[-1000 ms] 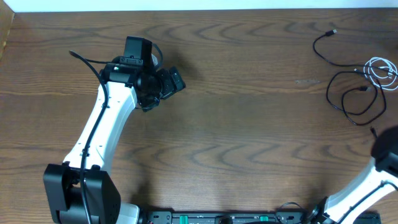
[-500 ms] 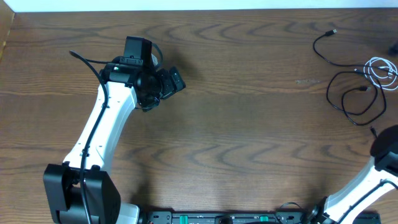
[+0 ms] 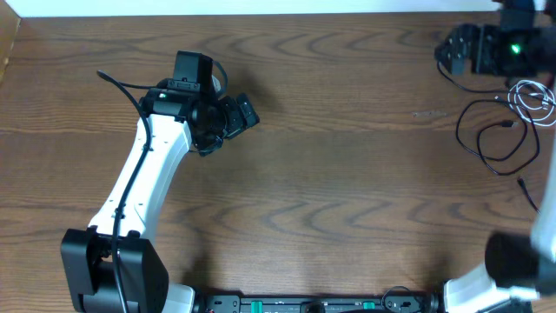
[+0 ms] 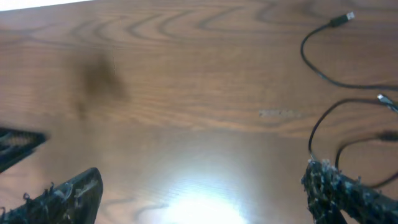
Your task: Untangle cables
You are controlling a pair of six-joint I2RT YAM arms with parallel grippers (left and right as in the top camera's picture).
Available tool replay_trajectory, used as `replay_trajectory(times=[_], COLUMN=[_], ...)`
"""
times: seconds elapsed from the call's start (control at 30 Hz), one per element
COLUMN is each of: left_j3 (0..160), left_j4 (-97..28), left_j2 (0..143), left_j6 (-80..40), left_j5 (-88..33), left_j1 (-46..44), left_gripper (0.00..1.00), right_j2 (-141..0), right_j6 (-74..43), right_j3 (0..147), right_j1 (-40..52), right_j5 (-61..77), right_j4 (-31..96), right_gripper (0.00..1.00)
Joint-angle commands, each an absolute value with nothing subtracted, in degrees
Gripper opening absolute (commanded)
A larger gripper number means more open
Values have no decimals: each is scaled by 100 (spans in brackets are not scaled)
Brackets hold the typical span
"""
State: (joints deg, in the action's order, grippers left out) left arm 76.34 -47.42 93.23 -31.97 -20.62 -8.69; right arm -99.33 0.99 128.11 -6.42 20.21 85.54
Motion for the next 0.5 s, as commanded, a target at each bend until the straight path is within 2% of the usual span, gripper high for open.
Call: replay_trajectory(times=[0.0, 0.2, 0.47], left_j3=[7703, 7703, 7703], left_j4=[-4751, -4751, -4751], left_j2=[9356, 9356, 9356], left_j6=[-3223, -3223, -3221], left_j5=[-1984, -1984, -1984], left_j1=[-858, -858, -858], left_gripper=[98, 98, 98], right_j2=[-9332, -8648, -8031], right_j6=[-95, -298, -290], right_j3=[12838, 12835, 12835], right_j1=[-493, -366, -366], right_j5=[2099, 2139, 1964], right_j4=[8991, 9708, 9727], right_gripper=[99, 99, 99])
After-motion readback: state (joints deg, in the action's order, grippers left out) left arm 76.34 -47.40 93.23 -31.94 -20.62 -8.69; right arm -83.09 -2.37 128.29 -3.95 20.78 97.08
